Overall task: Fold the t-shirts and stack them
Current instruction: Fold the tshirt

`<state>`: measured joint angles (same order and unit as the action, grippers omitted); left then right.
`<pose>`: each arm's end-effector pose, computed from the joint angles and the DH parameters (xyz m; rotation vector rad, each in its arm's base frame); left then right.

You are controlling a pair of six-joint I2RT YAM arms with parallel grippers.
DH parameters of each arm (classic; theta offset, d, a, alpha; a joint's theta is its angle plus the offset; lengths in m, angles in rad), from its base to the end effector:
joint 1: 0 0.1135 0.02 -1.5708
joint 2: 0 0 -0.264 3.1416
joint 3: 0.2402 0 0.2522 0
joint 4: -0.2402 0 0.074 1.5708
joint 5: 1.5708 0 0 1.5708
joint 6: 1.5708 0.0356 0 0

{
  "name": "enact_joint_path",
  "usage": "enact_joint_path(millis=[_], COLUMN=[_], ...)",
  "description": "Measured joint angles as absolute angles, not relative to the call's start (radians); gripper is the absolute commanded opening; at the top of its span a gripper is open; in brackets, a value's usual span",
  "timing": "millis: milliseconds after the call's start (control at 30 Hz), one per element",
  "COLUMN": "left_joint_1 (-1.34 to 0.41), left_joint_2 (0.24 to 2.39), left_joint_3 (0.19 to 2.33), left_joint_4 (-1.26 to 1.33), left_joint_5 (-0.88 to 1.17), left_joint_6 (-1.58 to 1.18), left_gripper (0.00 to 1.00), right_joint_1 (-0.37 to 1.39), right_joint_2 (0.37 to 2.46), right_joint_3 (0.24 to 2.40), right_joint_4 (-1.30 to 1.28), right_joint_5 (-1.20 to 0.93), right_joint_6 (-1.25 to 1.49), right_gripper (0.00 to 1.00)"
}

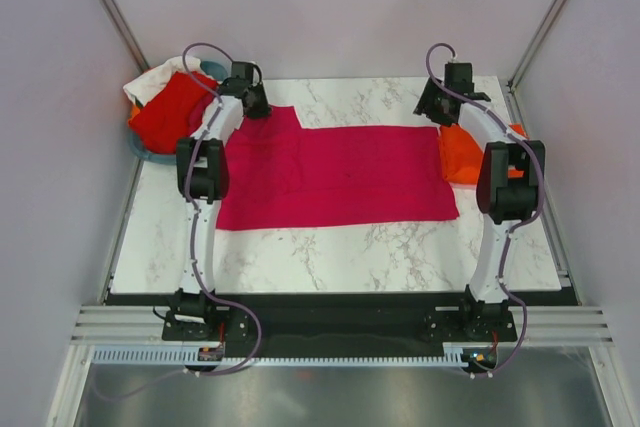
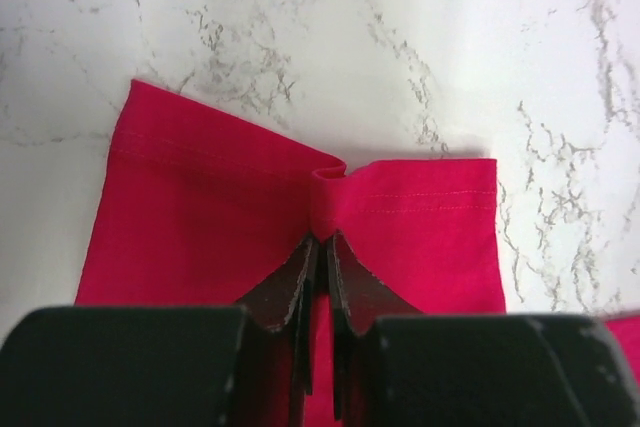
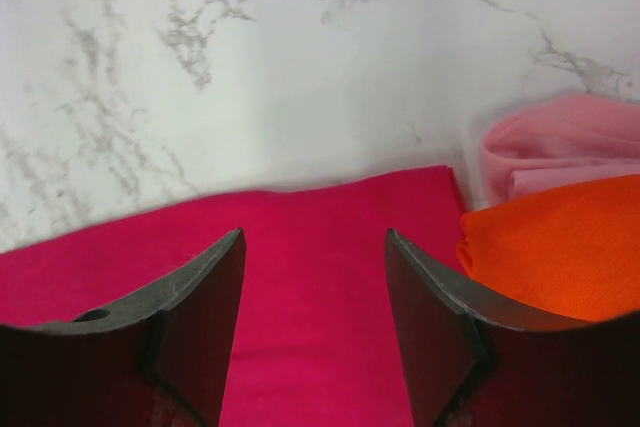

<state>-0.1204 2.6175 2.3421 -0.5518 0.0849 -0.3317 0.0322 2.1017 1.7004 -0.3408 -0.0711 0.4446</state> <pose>0.5702 -0.0720 0.1562 -0.2151 2.4078 -0.3113 0.4830 0.0181 0.2267 0.4418 2.2904 0.3228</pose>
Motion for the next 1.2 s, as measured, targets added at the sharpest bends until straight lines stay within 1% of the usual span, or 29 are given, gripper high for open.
enact_joint_path(millis=[100,167,400,667,767,933,1000,1033,1067,1100,1200], left_joint_1=[-0.099,-0.091,-0.083,-0.078,-0.076,-0.073,-0.072,-0.072,-0.071,-0.070,-0.069], left_joint_2=[2.601,2.589,2.561,2.559,2.559,2.559,2.559,2.559,2.559,2.559,2.559], left_joint_3=[2.292,2.257,2.190,2.173,2.172,2.171,2.170,2.170,2.170,2.169,2.169], left_joint_4=[-0.495,-0.459,-0.391,-0.358,-0.355,-0.352,-0.350,-0.348,-0.346,-0.343,-0.341], left_joint_5=[0.144,0.168,0.172,0.178,0.179,0.187,0.191,0.192,0.193,0.194,0.194], left_joint_6=[-0.345,-0.353,-0.381,-0.408,-0.413,-0.422,-0.423,-0.423,-0.423,-0.423,-0.422], left_gripper=[0.12,0.09,0.09,0.07,0.04,0.02,0.02,0.02,0.02,0.02,0.02], right_joint_1=[0.043,0.050,0.066,0.065,0.066,0.066,0.066,0.065,0.065,0.064,0.061], right_joint_2=[2.161,2.202,2.295,2.350,2.378,2.414,2.423,2.426,2.431,2.434,2.436], right_joint_3=[1.753,1.789,1.863,1.908,1.937,1.991,2.006,2.011,2.018,2.022,2.025], right_joint_4=[-0.371,-0.390,-0.438,-0.451,-0.453,-0.453,-0.453,-0.453,-0.453,-0.451,-0.450], right_joint_5=[0.002,0.049,0.159,0.214,0.227,0.226,0.226,0.225,0.224,0.223,0.215], right_joint_6=[0.422,0.409,0.375,0.361,0.358,0.353,0.351,0.351,0.349,0.351,0.355], right_gripper=[0.65,0.66,0.70,0.70,0.70,0.62,0.55,0.47,0.43,0.38,0.35])
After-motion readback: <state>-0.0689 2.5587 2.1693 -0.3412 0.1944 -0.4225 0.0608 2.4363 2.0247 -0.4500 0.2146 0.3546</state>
